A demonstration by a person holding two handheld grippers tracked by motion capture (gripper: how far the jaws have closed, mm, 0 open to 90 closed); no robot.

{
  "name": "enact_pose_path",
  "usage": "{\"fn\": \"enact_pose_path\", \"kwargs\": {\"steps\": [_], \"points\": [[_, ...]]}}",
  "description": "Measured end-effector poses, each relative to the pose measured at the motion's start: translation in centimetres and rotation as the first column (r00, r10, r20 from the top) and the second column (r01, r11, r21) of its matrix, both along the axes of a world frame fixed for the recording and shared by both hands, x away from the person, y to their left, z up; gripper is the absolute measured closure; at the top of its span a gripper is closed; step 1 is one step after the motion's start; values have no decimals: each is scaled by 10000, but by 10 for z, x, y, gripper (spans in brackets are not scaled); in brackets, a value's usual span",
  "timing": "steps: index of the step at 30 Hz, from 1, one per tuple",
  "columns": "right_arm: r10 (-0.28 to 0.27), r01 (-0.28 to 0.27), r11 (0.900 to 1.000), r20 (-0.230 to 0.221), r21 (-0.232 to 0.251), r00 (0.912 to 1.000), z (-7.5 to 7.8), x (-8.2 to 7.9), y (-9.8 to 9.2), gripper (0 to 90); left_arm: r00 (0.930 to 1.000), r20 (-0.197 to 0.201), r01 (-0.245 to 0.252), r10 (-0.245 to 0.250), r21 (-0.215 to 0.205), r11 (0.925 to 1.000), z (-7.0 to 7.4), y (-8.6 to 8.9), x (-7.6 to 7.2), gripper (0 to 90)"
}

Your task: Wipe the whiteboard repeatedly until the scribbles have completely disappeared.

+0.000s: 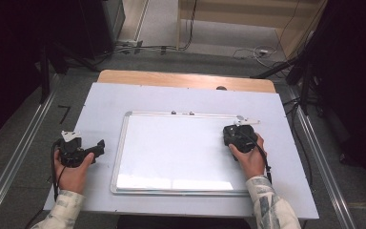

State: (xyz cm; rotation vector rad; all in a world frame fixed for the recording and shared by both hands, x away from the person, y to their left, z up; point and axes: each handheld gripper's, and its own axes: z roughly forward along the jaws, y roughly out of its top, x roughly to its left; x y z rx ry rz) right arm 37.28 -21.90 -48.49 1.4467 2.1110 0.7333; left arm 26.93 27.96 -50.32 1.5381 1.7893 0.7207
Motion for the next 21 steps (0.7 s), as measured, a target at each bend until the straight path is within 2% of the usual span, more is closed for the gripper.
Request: {"fn": "enact_pose_path", "kwargs": {"steps": [3, 4, 8, 15, 18, 21], "points": [[61, -61, 10000, -64, 8, 10000, 0, -3, 2, 384, 10000, -34, 17, -16, 34, 10000, 0, 0, 0, 88], [314, -314, 9995, -50, -12, 9995, 0, -11, 6, 384, 10000, -18, 25, -25, 42, 10000, 0, -1, 1, 89], [562, -562, 9984, -19, 15, 9984, -1, -22, 15, 384, 10000, -52, 50, -49, 73, 10000, 0, -3, 1, 89], [1322, -1322, 9912, -60, -10, 9912, -2, -47, 37, 385, 10000, -58, 72, -72, 71, 9999, 0, -3, 1, 89], [1478, -1475, 9889, -176, 173, 9889, -2, -46, 35, 384, 10000, -29, 55, -55, 54, 10000, 0, -2, 1, 89], [1510, -1507, 9884, -144, 164, 9884, -2, -42, 32, 384, 10000, -19, 34, -34, 27, 10000, 1, -2, 0, 89]]}}
